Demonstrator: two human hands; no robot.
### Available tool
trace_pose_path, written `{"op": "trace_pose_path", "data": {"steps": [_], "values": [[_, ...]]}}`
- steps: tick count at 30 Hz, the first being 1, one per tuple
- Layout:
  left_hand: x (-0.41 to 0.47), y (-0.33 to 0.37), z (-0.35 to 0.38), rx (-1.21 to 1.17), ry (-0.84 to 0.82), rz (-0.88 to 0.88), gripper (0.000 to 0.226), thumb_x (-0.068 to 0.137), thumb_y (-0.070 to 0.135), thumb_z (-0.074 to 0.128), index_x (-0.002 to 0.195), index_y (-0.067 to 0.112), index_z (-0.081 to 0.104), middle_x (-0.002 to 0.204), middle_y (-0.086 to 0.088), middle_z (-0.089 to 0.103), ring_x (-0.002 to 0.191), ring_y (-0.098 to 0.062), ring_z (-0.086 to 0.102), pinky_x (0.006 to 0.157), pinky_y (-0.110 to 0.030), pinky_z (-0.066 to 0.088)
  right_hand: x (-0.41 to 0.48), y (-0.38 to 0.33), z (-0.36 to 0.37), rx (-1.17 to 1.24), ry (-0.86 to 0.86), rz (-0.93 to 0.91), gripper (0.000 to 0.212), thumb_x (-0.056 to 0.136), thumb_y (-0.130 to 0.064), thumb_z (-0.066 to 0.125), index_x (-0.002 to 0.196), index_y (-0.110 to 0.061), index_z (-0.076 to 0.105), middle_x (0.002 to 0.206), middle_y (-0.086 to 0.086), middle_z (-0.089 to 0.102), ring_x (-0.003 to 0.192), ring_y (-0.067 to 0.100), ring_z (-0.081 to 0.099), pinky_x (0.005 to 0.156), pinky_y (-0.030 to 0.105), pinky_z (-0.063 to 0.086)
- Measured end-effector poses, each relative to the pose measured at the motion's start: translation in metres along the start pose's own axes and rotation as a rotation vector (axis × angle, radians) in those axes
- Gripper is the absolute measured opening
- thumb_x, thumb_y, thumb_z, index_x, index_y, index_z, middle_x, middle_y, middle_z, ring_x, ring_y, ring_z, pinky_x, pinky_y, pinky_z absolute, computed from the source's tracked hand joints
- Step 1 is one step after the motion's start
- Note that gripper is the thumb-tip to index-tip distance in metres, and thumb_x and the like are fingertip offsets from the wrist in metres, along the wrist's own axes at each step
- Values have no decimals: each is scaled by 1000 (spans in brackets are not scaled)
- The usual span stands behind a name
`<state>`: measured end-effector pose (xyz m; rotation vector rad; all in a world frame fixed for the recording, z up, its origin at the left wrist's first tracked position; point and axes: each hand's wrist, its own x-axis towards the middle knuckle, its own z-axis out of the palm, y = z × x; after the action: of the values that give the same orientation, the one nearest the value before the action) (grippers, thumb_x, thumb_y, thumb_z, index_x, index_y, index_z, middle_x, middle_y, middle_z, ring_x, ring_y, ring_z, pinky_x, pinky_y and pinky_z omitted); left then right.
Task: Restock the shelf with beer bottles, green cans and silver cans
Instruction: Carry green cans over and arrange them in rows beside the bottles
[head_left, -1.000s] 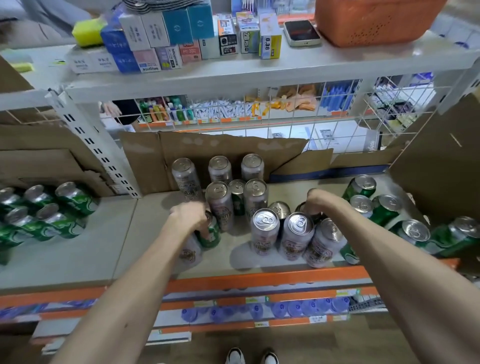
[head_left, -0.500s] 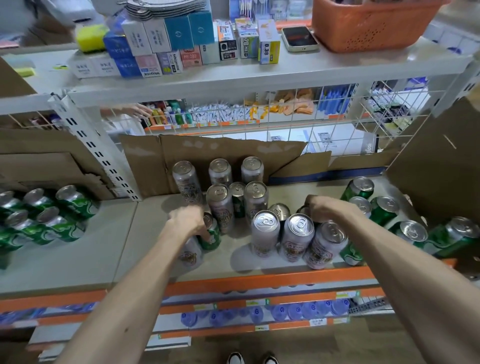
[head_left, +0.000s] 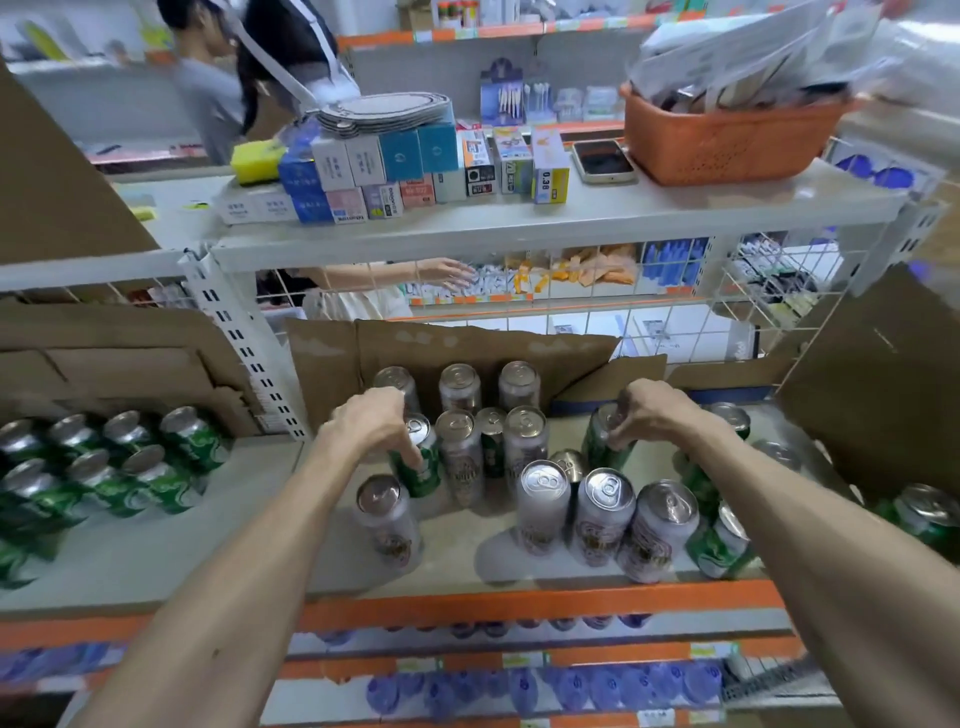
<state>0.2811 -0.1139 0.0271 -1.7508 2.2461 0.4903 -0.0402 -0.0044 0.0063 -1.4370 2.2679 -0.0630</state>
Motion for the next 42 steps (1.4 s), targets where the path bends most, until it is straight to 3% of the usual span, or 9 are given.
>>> {"op": "trace_pose_path", "data": {"steps": [4,9,15,19,23,29,33,39,42], "values": [[-14,0,-68,-98,82,60,57,51,48,93,81,6,69,78,-3,67,71,-21,61,57,-30,41,-9,-17,-39,82,97,-86,40,62,-36,85,91,-12,69,89,5,71,77,19,64,62,30,54],[-31,-2,-123,-366,200,148,59,54,44,94,92,4,73,80,-1,67,75,-19,58,67,-31,42,-28,-44,-87,199,243,-236,27,71,-28,83,68,-12,62,70,3,65,66,19,57,52,26,41],[-38,0,-136,-671,309,265,55,61,28,93,110,16,72,105,-1,73,98,-19,67,86,-40,58,-35,-79,-121,572,358,-398,42,75,-33,81,109,-12,69,100,3,71,89,17,64,76,34,54],[-46,-10,-128,-858,448,297,51,61,34,92,107,21,75,102,3,74,96,-17,68,78,-36,58,-35,-109,-119,923,351,-474,47,79,-21,80,122,-11,64,107,2,68,92,13,63,63,12,49],[-57,-35,-128,-968,544,295,49,64,31,91,108,17,76,100,2,76,96,-17,71,83,-37,60,-40,-148,-110,1092,338,-501,41,81,-19,79,119,-13,65,103,0,68,87,7,62,57,8,47],[-72,-103,-129,-1076,670,230,53,63,33,92,111,16,76,91,7,74,76,-4,67,64,-17,53,-47,-207,-91,1108,252,-599,36,79,-16,81,113,-9,70,103,6,72,91,14,65,84,28,53],[-86,-166,-126,-1051,689,195,67,48,50,92,108,23,77,100,9,76,98,-10,71,90,-34,57,-58,-260,-74,1048,210,-609,38,79,-19,81,115,-13,68,96,-2,70,84,9,64,70,17,54],[-102,-270,-117,-1007,655,150,39,68,27,90,105,19,78,92,10,75,84,-2,67,79,-21,57,-70,-360,-17,991,216,-568,39,78,-20,82,114,-11,69,93,-1,68,72,1,59,55,5,45],[-98,-330,-112,-960,597,136,38,67,29,90,102,24,78,93,14,75,88,-2,67,79,-18,54,-71,-411,21,970,219,-515,41,74,-28,84,110,-16,70,92,-5,70,77,4,63,66,11,51]]}}
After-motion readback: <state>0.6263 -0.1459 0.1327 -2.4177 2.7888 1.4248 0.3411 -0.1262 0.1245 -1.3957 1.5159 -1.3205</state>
